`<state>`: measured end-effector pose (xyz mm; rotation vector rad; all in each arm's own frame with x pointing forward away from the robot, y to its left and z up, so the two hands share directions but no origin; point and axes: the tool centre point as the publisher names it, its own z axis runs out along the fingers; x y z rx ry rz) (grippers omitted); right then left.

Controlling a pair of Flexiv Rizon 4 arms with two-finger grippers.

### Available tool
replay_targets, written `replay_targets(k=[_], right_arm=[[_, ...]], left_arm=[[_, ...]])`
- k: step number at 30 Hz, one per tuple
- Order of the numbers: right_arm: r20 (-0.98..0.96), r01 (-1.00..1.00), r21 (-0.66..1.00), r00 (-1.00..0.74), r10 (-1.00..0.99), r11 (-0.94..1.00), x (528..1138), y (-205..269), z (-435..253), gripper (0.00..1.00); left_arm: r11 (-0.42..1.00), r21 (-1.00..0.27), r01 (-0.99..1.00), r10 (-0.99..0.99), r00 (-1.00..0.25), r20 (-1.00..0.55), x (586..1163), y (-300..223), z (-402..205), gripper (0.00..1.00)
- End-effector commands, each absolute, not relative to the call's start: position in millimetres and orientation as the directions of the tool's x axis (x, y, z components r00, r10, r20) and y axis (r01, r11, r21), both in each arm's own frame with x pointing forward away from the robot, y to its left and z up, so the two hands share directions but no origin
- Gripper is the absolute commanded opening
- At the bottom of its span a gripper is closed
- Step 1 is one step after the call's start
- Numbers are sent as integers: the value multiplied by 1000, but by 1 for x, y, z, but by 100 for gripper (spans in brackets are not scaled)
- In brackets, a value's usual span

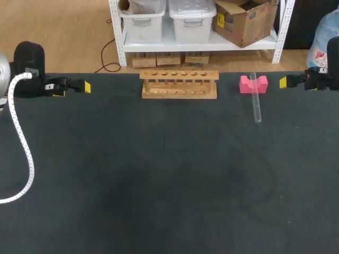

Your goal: Grasp the test tube, adjust it, and insert it.

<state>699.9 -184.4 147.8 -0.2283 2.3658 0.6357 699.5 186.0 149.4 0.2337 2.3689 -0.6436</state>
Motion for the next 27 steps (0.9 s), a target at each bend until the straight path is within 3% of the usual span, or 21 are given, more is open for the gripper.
replay_targets(k=[1,9,14,27], right_arm=[[-648,-318,379,-762,4,869,699,-184,149,100],[-648,-318,379,-762,4,869,699,-184,149,100],[-648,-318,379,-762,4,869,699,-184,149,100],[-648,-318,379,-762,4,869,699,-184,149,100]], left_arm=[[867,-383,320,0,-767,-641,700,185,151,100],[867,-383,320,0,-767,-641,700,185,151,100],[822,-344,454,110,-719,-686,708,190,159,100],[571,-103,814,442,-410,-798,745,201,182,100]])
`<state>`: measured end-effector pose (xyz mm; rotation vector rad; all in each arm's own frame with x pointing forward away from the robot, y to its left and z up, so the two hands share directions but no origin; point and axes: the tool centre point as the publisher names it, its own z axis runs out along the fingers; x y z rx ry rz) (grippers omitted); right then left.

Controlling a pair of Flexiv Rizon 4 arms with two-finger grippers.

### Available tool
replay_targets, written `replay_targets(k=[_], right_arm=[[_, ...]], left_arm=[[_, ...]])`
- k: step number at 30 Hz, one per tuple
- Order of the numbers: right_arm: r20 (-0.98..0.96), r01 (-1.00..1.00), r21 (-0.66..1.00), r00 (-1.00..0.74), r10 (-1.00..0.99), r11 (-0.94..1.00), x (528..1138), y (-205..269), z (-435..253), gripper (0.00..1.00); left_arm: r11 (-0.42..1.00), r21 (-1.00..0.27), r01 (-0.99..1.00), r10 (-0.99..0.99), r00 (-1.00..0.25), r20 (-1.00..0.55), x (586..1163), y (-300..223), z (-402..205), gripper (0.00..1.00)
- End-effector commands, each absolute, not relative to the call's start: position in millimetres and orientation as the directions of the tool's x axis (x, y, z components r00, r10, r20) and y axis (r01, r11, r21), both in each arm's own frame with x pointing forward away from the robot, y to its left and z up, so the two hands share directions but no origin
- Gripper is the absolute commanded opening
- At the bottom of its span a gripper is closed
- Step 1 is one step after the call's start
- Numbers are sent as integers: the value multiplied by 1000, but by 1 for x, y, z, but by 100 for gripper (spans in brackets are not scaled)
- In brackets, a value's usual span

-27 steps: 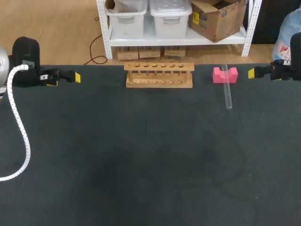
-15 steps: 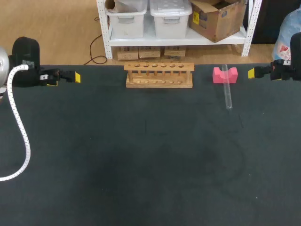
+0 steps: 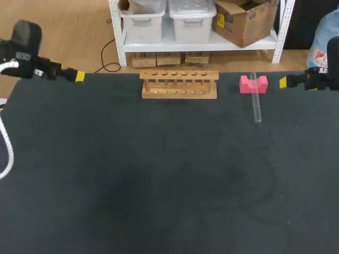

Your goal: Grasp the test tube, adjust it, and insert it.

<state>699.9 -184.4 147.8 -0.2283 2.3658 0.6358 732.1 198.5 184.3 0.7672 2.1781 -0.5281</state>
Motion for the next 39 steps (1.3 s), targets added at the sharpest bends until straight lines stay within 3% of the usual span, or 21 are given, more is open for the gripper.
replay_targets(k=[1,7,17,39], right_arm=[[-648,-318,379,-762,4,869,699,-184,149,100],[-648,-318,379,-762,4,869,699,-184,149,100],[-648,-318,379,-762,4,869,699,-184,149,100],[-648,-318,379,-762,4,869,699,-184,149,100]], left_arm=[[531,-88,843,462,-375,-804,749,200,182,100],[353,16,936,577,-204,-791,769,198,174,100],[107,80,991,604,-1,-797,794,184,158,100],[8,12,1000,603,4,-798,827,148,123,100]])
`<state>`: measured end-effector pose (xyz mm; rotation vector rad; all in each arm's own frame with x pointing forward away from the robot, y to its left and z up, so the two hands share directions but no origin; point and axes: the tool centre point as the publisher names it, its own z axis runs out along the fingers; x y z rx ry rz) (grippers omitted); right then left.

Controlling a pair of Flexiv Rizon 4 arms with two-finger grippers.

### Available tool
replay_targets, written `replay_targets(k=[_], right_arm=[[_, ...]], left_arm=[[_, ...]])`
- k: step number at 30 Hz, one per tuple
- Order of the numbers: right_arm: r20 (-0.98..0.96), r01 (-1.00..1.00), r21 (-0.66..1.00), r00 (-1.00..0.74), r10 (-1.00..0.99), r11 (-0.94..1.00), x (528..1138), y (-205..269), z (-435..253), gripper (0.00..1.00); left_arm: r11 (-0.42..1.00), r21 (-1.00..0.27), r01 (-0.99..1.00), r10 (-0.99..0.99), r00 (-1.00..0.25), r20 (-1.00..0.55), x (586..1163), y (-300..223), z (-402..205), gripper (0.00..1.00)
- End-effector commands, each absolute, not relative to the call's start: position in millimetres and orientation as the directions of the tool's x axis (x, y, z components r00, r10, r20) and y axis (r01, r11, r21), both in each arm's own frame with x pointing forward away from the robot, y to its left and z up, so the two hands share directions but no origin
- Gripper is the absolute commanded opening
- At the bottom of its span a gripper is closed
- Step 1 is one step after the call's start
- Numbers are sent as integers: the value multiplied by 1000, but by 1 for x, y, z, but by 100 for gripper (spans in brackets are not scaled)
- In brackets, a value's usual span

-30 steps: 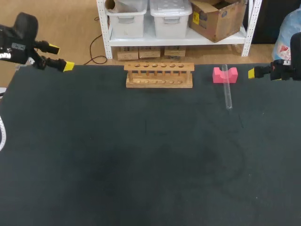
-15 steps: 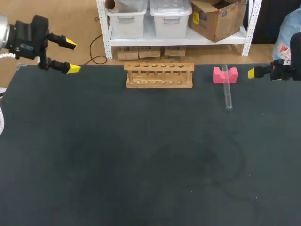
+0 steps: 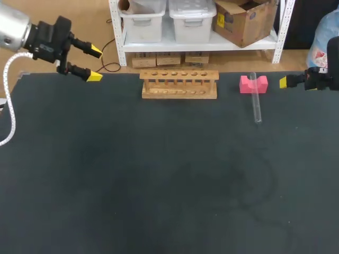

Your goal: Grasp the test tube, adjust it, and insert it.

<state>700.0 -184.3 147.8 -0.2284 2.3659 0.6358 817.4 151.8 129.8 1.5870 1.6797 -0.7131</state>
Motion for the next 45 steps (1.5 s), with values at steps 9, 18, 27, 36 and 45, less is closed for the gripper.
replay_targets(k=[9,18,27,36,45], right_arm=[[-648,-318,379,-762,4,869,699,-184,149,100],[-648,-318,379,-762,4,869,699,-184,149,100],[-684,-212,117,-725,-76,970,719,-184,155,100],[-699,6,-187,-703,-129,982,749,-163,141,100],[-715,110,-280,-687,-130,954,778,-157,112,100]], left_arm=[[16,-5,1000,611,-14,-792,830,140,114,100],[53,14,998,615,-22,-788,831,138,115,100],[53,14,998,615,-22,-788,831,138,115,100],[53,14,998,615,-22,-788,831,138,115,100],[53,14,998,615,-22,-788,831,138,115,100]])
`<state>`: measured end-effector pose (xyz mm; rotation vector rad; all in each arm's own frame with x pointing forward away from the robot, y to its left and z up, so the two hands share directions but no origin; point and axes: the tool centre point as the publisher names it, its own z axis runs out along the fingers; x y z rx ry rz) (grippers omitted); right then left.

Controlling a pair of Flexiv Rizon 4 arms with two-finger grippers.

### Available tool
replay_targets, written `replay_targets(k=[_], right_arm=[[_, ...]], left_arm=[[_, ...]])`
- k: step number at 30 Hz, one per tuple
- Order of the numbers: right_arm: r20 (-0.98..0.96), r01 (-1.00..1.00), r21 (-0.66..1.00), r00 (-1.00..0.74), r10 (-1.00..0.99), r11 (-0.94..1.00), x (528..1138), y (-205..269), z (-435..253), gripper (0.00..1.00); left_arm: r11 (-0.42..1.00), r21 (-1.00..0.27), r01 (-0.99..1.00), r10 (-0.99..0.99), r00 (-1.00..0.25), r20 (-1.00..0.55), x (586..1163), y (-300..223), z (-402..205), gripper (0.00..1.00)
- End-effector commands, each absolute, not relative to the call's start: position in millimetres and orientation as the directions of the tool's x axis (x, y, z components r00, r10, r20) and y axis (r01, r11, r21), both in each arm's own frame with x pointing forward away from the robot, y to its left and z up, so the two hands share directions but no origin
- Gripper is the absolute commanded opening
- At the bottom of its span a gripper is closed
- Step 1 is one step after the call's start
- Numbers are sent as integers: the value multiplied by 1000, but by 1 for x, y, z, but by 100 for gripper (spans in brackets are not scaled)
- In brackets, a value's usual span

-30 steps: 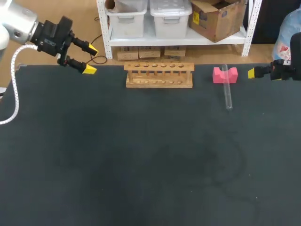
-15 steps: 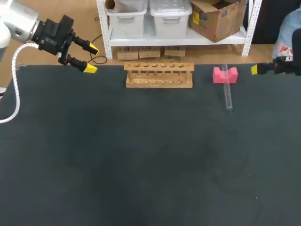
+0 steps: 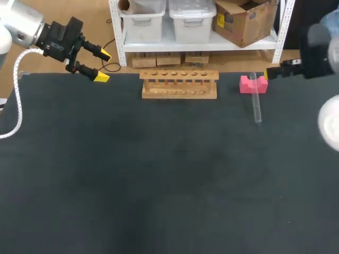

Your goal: Grasp the test tube, adjust it, and insert it.

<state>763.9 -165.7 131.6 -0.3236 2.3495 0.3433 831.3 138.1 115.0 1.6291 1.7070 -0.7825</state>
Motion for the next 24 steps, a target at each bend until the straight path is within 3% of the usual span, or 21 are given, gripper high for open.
replay_targets(k=[1,9,24], right_arm=[[-715,122,-278,-689,-120,953,780,-157,108,100],[-731,203,-288,-678,-78,936,782,-165,88,100],[-828,169,-203,-555,-77,965,775,-151,69,100]], left_arm=[[53,14,998,615,-22,-788,831,138,115,100],[53,14,998,615,-22,-788,831,138,115,100],[53,14,998,615,-22,-788,831,138,115,100]])
